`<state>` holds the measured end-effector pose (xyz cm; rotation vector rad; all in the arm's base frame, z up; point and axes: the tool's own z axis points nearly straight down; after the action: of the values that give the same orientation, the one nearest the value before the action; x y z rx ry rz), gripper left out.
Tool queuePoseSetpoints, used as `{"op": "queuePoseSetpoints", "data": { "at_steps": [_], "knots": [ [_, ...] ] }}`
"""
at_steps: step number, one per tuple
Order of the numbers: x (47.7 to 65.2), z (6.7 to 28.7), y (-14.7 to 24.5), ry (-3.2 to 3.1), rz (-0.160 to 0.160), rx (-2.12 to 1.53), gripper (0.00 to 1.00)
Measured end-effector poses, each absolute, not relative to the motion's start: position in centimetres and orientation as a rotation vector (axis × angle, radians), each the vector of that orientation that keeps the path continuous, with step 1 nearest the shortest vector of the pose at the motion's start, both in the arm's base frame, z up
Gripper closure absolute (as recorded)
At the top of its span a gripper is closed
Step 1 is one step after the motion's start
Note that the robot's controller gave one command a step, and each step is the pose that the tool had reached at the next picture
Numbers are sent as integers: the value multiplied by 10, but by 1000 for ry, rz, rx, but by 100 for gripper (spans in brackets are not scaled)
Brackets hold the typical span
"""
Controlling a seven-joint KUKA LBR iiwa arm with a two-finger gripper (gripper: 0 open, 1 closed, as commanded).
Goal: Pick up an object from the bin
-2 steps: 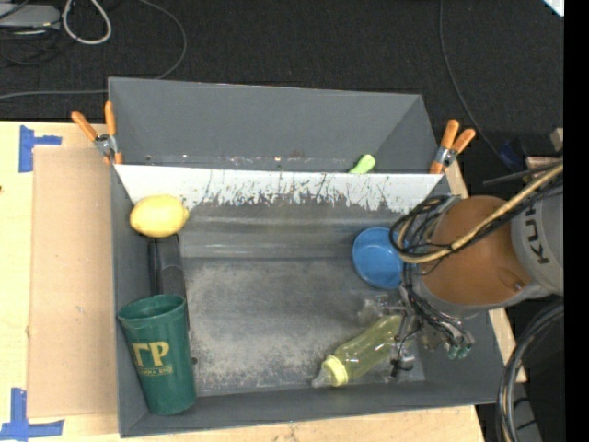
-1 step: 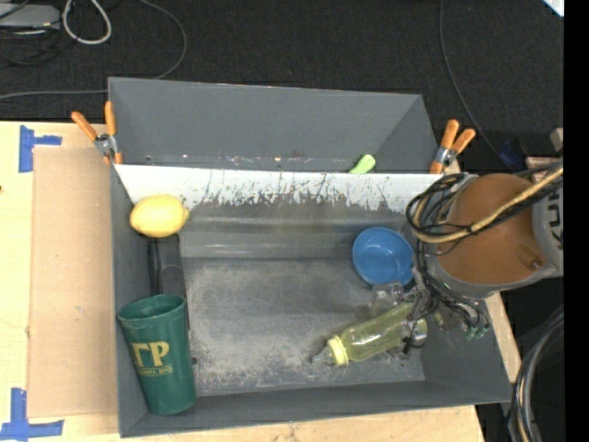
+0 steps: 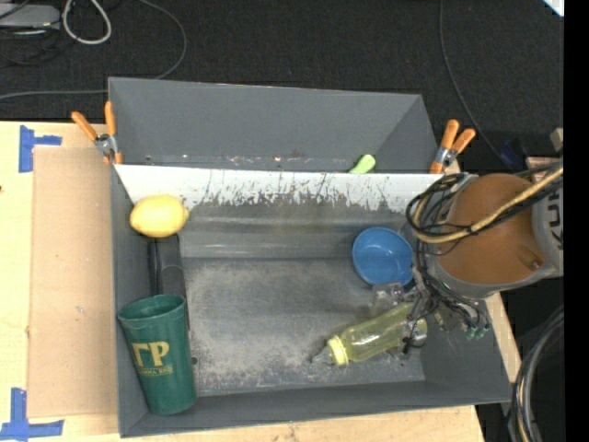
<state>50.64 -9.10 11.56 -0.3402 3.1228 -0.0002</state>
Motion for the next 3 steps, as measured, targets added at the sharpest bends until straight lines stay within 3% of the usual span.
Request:
{"op": "queuePoseSetpoints", "data": {
  "at_steps": [2, 3],
  "knots": [
    [513, 94, -108, 3129, 1, -303, 100],
    [508, 83, -101, 3127, 3, -307, 100]
  ]
}}
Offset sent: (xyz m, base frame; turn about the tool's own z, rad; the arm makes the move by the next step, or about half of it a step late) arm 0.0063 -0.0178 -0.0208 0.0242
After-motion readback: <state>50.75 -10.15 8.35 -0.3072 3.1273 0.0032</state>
